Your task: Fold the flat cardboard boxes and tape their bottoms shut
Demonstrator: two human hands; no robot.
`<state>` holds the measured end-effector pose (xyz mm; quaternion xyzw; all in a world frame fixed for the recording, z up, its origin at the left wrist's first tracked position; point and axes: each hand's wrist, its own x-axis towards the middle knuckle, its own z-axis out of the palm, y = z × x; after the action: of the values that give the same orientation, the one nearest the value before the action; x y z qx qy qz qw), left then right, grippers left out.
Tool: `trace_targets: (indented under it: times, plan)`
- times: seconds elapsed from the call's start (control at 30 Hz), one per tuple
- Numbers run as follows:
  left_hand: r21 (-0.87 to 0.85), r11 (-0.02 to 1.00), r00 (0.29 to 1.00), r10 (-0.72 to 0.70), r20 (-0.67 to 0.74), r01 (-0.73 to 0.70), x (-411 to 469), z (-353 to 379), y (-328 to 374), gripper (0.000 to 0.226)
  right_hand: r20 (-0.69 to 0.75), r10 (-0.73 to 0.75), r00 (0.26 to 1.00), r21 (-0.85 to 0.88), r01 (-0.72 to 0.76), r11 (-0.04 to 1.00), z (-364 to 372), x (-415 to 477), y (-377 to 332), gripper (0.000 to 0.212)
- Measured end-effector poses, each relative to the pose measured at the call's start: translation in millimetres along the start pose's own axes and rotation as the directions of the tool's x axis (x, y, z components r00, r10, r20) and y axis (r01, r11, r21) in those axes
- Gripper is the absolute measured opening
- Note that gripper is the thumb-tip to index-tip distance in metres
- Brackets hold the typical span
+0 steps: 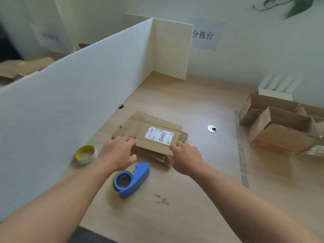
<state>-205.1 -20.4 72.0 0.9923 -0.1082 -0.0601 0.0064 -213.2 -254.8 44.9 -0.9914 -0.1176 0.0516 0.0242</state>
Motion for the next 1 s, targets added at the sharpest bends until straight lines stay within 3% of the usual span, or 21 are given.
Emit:
trace_targets:
  times: [0.37,0.53,0.73,0.87,1.0]
  plan:
    - [0.062,0.997,0.988,-0.048,0.148,0.039,91.4,19.3,-34.5,0.044,0.097,0.058,0.994,0.048,-0.063,0.997,32.1,81.2,12.4,0.032]
    - [-0.070,0.992,0.981,-0.087,0.174,0.101,146.7,39.3,-50.9,0.050,0.197,0.262,0.945,0.150,-0.294,0.944,45.1,108.5,21.2,0.037]
    - [-0.192,0.965,0.963,-0.128,0.239,0.176,183.9,80.6,-66.2,0.071,0.268,0.542,0.797,0.419,-0.603,0.679,74.2,130.1,7.7,0.043]
    - [-0.372,0.899,0.947,-0.117,0.300,0.229,195.7,99.8,-73.6,0.085,0.225,0.645,0.731,0.657,-0.603,0.454,80.9,141.1,-6.5,0.049]
    - [-0.509,0.811,0.946,-0.159,0.281,0.288,198.6,103.8,-77.2,0.098,0.224,0.780,0.585,0.810,-0.557,0.185,83.6,140.4,-12.2,0.066]
